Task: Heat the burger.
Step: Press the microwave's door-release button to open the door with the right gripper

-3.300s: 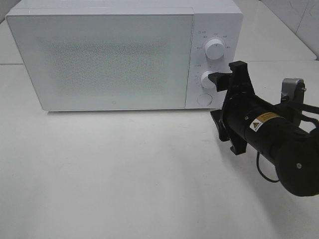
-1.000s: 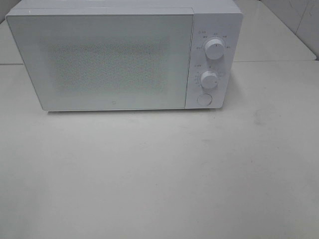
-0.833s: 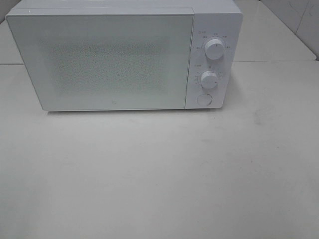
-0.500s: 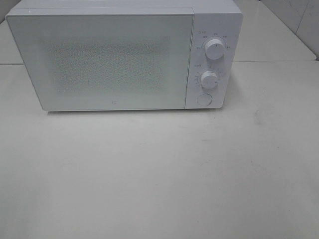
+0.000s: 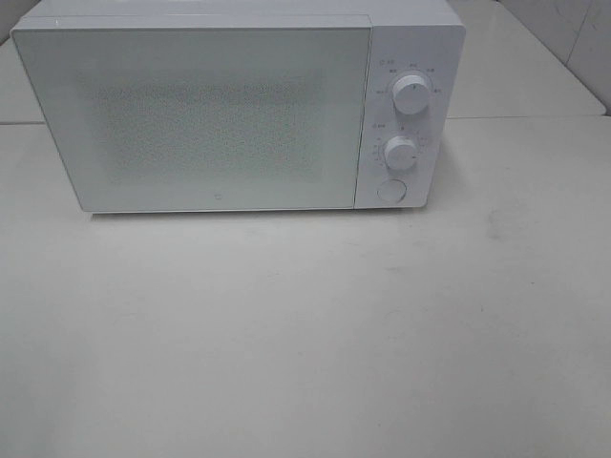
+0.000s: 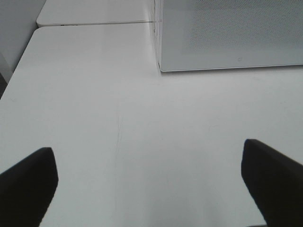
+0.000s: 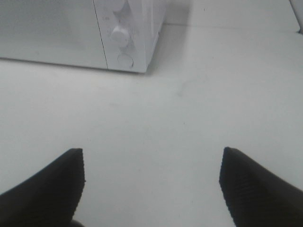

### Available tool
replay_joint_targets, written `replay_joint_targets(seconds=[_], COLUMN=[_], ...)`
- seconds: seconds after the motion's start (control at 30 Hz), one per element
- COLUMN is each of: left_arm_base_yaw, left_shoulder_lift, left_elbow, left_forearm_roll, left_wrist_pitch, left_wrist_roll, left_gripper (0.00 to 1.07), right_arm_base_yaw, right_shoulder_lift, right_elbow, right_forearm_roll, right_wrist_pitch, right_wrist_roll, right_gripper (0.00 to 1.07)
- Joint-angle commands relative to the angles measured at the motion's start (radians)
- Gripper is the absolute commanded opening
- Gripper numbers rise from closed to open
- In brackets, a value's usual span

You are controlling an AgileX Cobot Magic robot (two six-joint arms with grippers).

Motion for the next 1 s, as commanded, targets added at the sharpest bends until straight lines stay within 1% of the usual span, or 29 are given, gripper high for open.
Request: replay_joint_targets(seconds=[0.03, 0.13, 0.17, 0.2, 0.23, 0.3, 0.33, 0.4, 0.47, 0.5, 0.53, 0.57, 0.6, 0.63, 0.7, 0.73, 0.77, 0.8, 0.87, 0.9, 0.97, 1.0], left_arm_base_yaw=[0.006, 0.006, 0.006, 0.006, 0.006, 0.006, 0.006, 0.006, 0.006, 0.006, 0.006, 0.006, 0.006, 0.006, 0.006, 0.006, 0.006, 0.006, 0.006, 0.006, 0.006, 0.006], left_shoulder_lift=[-0.021, -0.021, -0.021, -0.021, -0.021, -0.021, -0.021, -0.021, -0.021, -0.021, -0.021, -0.021, -0.021, -0.021, -0.021, -0.021, -0.021, -0.021, -0.021, -0.021, -0.021, -0.021], left_elbow=[0.002, 0.002, 0.002, 0.002, 0.002, 0.002, 0.002, 0.002, 0.002, 0.002, 0.002, 0.002, 0.002, 0.002, 0.002, 0.002, 0.002, 0.002, 0.002, 0.002, 0.002, 0.002], left_forearm_roll=[0.0, 0.0, 0.0, 0.0, 0.0, 0.0, 0.0, 0.0, 0.0, 0.0, 0.0, 0.0, 0.0, 0.0, 0.0, 0.0, 0.0, 0.0, 0.0, 0.0, 0.0, 0.0], left_wrist_pitch=[-0.009, -0.009, -0.009, -0.009, -0.009, -0.009, -0.009, -0.009, -0.009, -0.009, -0.009, -0.009, -0.009, -0.009, -0.009, -0.009, -0.009, -0.009, -0.009, -0.009, -0.009, -0.009], left_wrist_roll=[-0.004, -0.004, -0.004, -0.004, -0.004, -0.004, -0.004, -0.004, -0.004, -0.004, -0.004, -0.004, -0.004, -0.004, -0.004, -0.004, -0.004, -0.004, -0.004, -0.004, -0.004, -0.004], left_gripper=[1.01, 1.01, 1.01, 1.01, 1.01, 1.01, 1.01, 1.01, 1.01, 1.01, 1.01, 1.01, 1.01, 1.01, 1.01, 1.01, 1.01, 1.01, 1.01, 1.01, 1.01, 1.01], right_arm_base_yaw=[-0.006, -0.006, -0.005, -0.005, -0.005, -0.005, -0.005, -0.005, -0.005, -0.005, -0.005, -0.005, -0.005, -0.005, -0.005, -0.005, -0.005, -0.005, -0.005, -0.005, -0.005, -0.005], right_shoulder_lift=[0.074, 0.114, 0.155, 0.155, 0.206, 0.233, 0.293, 0.319, 0.418, 0.418, 0.492, 0.531, 0.531, 0.598, 0.629, 0.703, 0.738, 0.738, 0.826, 0.826, 0.91, 0.91], right_elbow=[-0.014, -0.014, -0.014, -0.014, -0.014, -0.014, -0.014, -0.014, -0.014, -0.014, -0.014, -0.014, -0.014, -0.014, -0.014, -0.014, -0.014, -0.014, -0.014, -0.014, -0.006, -0.006], right_forearm_roll=[-0.001, -0.009, -0.009, -0.009, -0.009, -0.009, -0.009, -0.009, -0.009, -0.009, -0.009, -0.009, -0.009, -0.009, -0.009, -0.003, -0.009, -0.009, -0.009, -0.009, -0.009, -0.009], right_wrist_pitch=[-0.141, -0.202, -0.265, -0.265, -0.326, -0.35, -0.406, -0.437, -0.528, -0.528, -0.595, -0.629, -0.629, -0.69, -0.718, -0.789, -0.825, -0.825, -0.923, -0.923, -1.038, -1.038], right_wrist_roll=[-0.001, -0.001, -0.001, -0.001, -0.001, -0.001, -0.001, -0.001, -0.001, -0.001, -0.001, -0.001, -0.001, -0.001, -0.001, -0.001, 0.0, 0.0, 0.003, 0.003, 0.003, 0.003], right_gripper=[0.76, 0.76, 0.76, 0.76, 0.76, 0.76, 0.76, 0.76, 0.76, 0.76, 0.76, 0.76, 0.76, 0.76, 0.76, 0.76, 0.76, 0.76, 0.76, 0.76, 0.76, 0.76])
